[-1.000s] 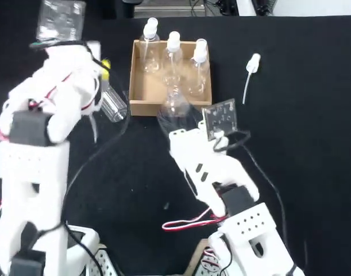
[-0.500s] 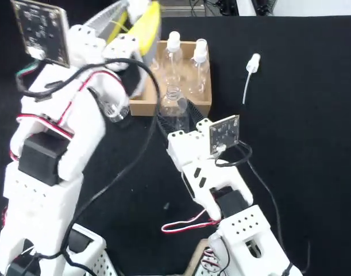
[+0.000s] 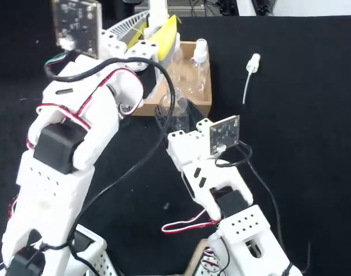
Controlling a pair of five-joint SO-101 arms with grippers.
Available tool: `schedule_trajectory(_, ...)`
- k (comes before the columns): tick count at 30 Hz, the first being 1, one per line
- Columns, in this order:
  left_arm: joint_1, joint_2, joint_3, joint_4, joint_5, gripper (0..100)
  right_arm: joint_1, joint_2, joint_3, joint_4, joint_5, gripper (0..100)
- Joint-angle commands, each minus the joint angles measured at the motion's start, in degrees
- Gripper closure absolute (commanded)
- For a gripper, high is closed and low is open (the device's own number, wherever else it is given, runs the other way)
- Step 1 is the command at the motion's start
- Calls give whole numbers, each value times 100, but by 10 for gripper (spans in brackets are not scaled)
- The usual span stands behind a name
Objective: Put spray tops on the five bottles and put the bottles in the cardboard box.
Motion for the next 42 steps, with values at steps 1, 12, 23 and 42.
schedule_trajectory(1,40,-18,-101,-9,9,970,-62,-180,-66,-185,-18,988)
schedule_trajectory(12,101,-246,1024,18,44,948,-44,-180,-119,-185,-18,988)
schedule_trajectory(23,409,-1301,2246,-26,53,787,-44,-180,-110,-185,-18,988)
schedule_trajectory(42,-1516,-3138,5956,-1037,35,787,4677,13,-1516,316,9,988)
